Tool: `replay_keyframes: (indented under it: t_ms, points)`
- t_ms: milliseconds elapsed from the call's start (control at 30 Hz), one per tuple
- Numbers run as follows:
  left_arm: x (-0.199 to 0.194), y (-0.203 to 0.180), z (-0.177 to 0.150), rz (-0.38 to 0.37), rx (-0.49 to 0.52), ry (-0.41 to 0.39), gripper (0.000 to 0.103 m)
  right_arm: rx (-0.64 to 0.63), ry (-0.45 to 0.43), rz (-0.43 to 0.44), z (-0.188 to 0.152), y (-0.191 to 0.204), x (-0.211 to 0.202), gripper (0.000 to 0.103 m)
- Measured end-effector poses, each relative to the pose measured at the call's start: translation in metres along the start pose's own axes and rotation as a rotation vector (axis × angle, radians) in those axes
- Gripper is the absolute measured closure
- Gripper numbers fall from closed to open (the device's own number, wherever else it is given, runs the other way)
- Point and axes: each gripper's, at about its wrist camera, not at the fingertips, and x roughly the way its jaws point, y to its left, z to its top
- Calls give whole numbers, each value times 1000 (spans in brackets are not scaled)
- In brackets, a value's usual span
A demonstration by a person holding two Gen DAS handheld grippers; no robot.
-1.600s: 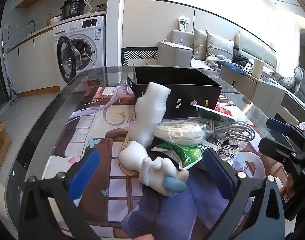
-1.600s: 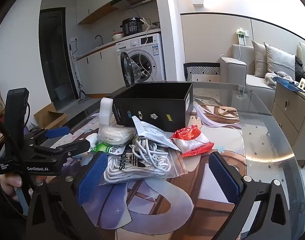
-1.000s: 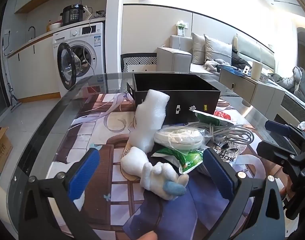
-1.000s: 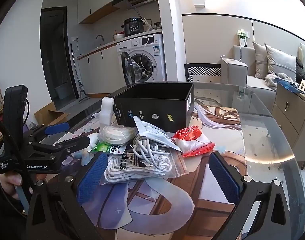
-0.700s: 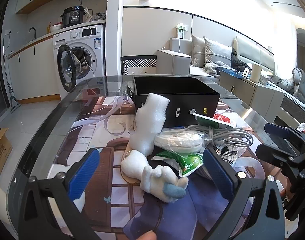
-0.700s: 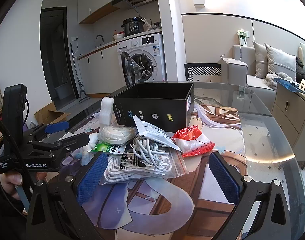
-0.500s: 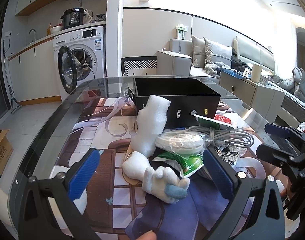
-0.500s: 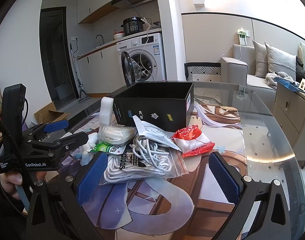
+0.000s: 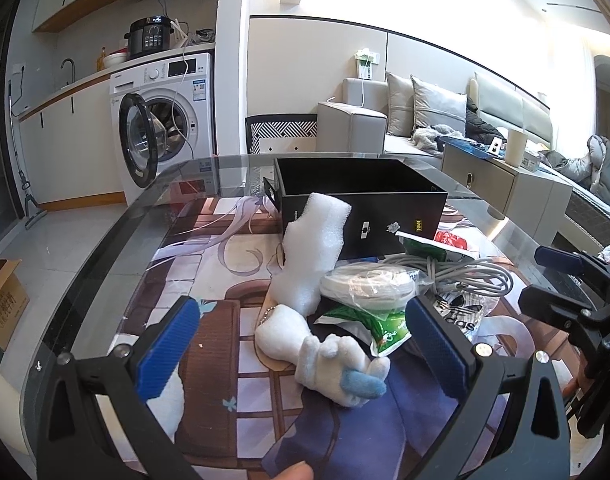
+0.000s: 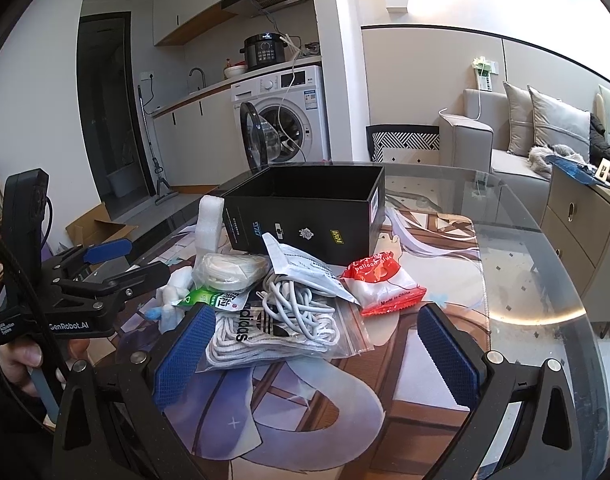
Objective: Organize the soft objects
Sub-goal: 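Move the left gripper toward the white plush figure on the pile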
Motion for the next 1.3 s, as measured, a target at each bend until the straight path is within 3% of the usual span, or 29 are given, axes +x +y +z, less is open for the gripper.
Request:
replay_keyframes:
  t_ms: [633, 1033, 1300]
  points:
    - [3, 2, -2, 8, -11, 20, 0, -16, 3, -28, 9, -6, -4, 0]
    - [7, 9, -2, 24, -20, 37, 0, -20, 36, -89, 19, -17, 1, 0]
    - [14, 14, -4, 11, -47, 77, 0, -35, 39, -99, 24, -21, 2, 0]
